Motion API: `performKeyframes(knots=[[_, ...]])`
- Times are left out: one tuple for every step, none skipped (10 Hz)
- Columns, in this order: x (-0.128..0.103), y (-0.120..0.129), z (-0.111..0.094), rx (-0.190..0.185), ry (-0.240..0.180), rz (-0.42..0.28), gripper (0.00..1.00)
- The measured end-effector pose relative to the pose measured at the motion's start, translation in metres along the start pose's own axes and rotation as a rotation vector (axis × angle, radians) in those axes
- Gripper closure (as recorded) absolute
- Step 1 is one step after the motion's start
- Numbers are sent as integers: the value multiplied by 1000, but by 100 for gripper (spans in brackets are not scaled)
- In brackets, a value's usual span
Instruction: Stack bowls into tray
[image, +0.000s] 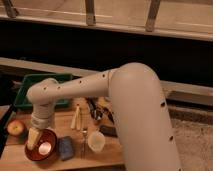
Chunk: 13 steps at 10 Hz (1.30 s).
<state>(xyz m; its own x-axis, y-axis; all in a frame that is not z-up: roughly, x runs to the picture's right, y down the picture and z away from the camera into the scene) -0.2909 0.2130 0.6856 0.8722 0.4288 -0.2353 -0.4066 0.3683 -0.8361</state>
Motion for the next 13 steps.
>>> performKeyframes(knots=[[2,-1,-5,20,-2,9,20],[5,-5,-7,29,-5,23,20],[8,-11,-6,36,-12,42,20],[11,-19,-2,48,-16,61,20],[14,-29,8,58,-19,79,20],[15,-36,18,58,-21,89,20],[16,-45,30,52,-28,103,20],[17,-56,46,30,-43,119,20],[16,-62,55,13,-51,124,20],[12,-63,61,-6,-58,121,20],[6,-60,66,-24,-63,108,22],[-1,-55,69,-37,-66,89,30],[-5,-51,69,-41,-71,74,40]])
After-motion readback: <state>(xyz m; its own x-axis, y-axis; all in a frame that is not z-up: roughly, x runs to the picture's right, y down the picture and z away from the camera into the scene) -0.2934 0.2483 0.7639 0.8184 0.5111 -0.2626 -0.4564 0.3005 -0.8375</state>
